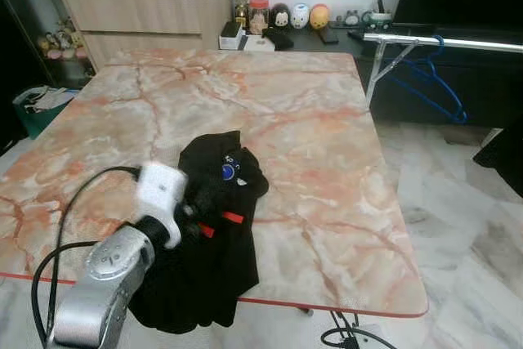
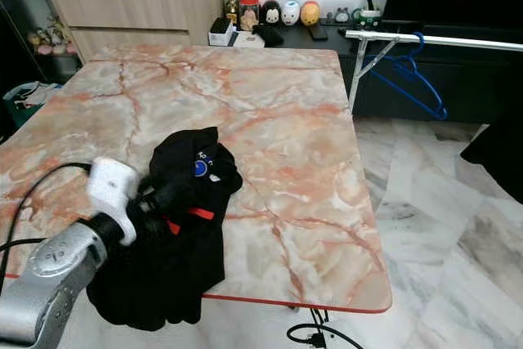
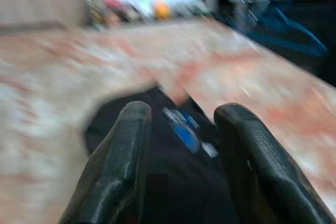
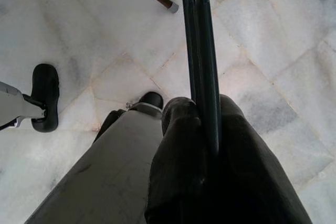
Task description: Hang hanger
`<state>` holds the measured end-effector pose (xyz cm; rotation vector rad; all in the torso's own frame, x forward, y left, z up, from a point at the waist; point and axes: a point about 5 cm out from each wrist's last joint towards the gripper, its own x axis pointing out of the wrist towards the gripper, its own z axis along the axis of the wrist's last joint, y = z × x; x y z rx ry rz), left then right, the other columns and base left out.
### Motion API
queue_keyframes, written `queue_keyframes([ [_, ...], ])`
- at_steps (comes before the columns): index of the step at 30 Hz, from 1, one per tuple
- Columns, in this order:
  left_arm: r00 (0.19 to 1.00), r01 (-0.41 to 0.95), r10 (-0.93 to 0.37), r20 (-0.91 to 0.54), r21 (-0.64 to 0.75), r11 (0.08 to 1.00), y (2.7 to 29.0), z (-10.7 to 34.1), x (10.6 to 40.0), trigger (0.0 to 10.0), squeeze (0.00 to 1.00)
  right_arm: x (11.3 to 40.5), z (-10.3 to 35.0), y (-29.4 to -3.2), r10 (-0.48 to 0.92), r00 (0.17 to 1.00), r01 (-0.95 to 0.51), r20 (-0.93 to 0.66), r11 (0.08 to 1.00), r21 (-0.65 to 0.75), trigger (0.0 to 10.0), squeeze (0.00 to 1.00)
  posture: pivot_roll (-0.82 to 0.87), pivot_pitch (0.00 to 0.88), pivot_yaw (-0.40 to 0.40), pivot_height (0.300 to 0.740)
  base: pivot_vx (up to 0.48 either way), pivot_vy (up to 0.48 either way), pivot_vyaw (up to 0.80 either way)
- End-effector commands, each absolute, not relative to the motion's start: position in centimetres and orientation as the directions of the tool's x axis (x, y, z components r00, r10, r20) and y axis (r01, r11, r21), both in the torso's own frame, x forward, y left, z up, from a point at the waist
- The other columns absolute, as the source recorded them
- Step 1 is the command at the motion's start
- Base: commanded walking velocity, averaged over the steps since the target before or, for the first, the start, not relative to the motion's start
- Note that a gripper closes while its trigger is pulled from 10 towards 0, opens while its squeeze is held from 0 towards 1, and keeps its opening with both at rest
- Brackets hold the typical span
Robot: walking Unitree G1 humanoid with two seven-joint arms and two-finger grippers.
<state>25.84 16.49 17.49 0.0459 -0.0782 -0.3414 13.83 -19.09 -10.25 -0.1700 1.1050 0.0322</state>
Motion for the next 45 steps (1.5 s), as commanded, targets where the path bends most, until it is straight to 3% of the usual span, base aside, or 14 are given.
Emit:
queue_keyframes([
  [1, 0.969, 0.214, -0.221, 0.11, 0.077, 0.974, 17.9, 17.7, 25.3, 10.0, 0.0, 14.0, -10.2, -19.3, -0.065, 0.459, -0.104, -0.886, 0.987, -0.126, 10.0, 0.0, 0.19, 0.0, -0.011, 0.74, 0.0, 0.0, 0.0],
  [8, 0.993, 0.102, -0.108, 0.041, 0.128, 0.986, 19.6, 15.8, 24.0, 10.0, 0.0, 14.1, -10.1, -19.7, -0.07, 0.463, -0.109, -0.884, 0.985, -0.135, 10.0, 0.0, 0.21, 0.0, -0.025, 0.74, 0.0, 0.0, 0.0],
  [13, 0.993, 0.085, -0.096, 0.07, 0.145, 0.986, 19.2, 15.9, 24.3, 10.0, 0.0, 14.4, -9.9, -19.9, -0.073, 0.471, -0.109, -0.879, 0.984, -0.14, 10.0, 0.0, 0.2, 0.0, -0.029, 0.74, 0.0, -0.353, 0.0],
  [45, 0.974, 0.151, -0.178, 0.138, 0.189, 0.97, 17.0, 17.3, 25.5, 10.0, 0.0, 14.5, -9.9, -19.8, -0.082, 0.475, -0.1, -0.876, 0.984, -0.146, 10.0, 0.0, 0.19, 0.0, -0.027, 0.74, 0.0, -0.405, 0.0],
])
